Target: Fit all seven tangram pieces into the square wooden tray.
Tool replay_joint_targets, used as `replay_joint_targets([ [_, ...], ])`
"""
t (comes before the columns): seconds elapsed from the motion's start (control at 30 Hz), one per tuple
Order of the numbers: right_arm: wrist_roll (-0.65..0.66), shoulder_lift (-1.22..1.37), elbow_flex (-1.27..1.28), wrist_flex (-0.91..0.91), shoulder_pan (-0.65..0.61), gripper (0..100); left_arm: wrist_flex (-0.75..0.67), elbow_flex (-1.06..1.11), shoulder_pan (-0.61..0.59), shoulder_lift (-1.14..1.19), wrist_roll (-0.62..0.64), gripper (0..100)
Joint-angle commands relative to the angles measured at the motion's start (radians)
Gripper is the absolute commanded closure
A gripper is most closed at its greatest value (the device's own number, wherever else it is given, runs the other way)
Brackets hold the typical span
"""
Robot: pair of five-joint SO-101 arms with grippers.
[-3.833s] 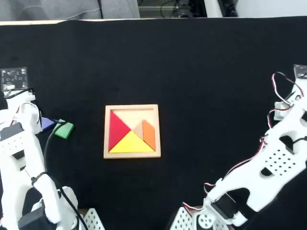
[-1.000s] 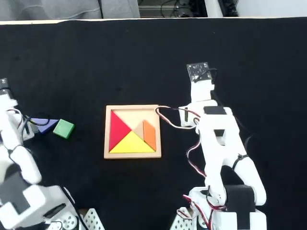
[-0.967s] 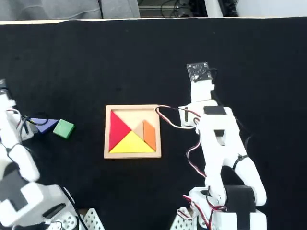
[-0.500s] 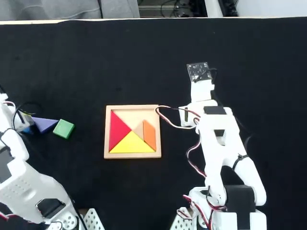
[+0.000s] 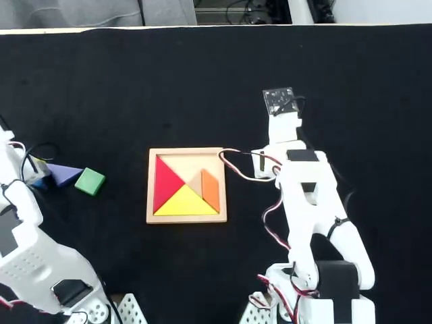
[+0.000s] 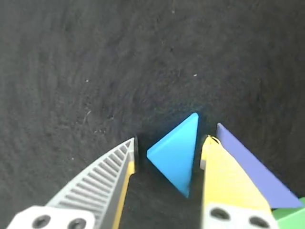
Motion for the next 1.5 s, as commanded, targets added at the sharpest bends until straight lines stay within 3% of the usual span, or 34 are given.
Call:
replay_joint_targets([
  [0.0,0.002,-0.051,-0.002,-0.017,-0.021,98.7,0.008,-0.01,0.044,-0.008,0.057,77],
  [0.23,0.002,-0.051,-0.002,-0.017,-0.021,98.7,-0.005,-0.008,0.058,-0.006,0.055,78],
  [0.4,0.002,-0.051,-0.002,-0.017,-0.021,98.7,-0.028,-0.001,0.05,-0.006,0.054,88],
  [0.7,0.002,-0.051,-0.002,-0.017,-0.021,98.7,-0.009,-0.002,0.047,-0.015,0.058,89],
  [0.87,0.002,-0.051,0.012,-0.052,-0.021,98.7,0.259,-0.131,0.062,-0.08,0.063,89],
  [1.13,0.002,-0.051,0.03,-0.081,-0.021,98.7,0.651,-0.32,0.153,-0.318,0.189,89],
  [1.33,0.002,-0.053,0.03,-0.081,-0.02,98.7,0.818,-0.354,0.383,-0.433,0.307,88],
  [1.47,0.002,-0.058,0.03,-0.081,-0.015,98.7,0.832,-0.354,0.593,-0.453,0.482,88],
])
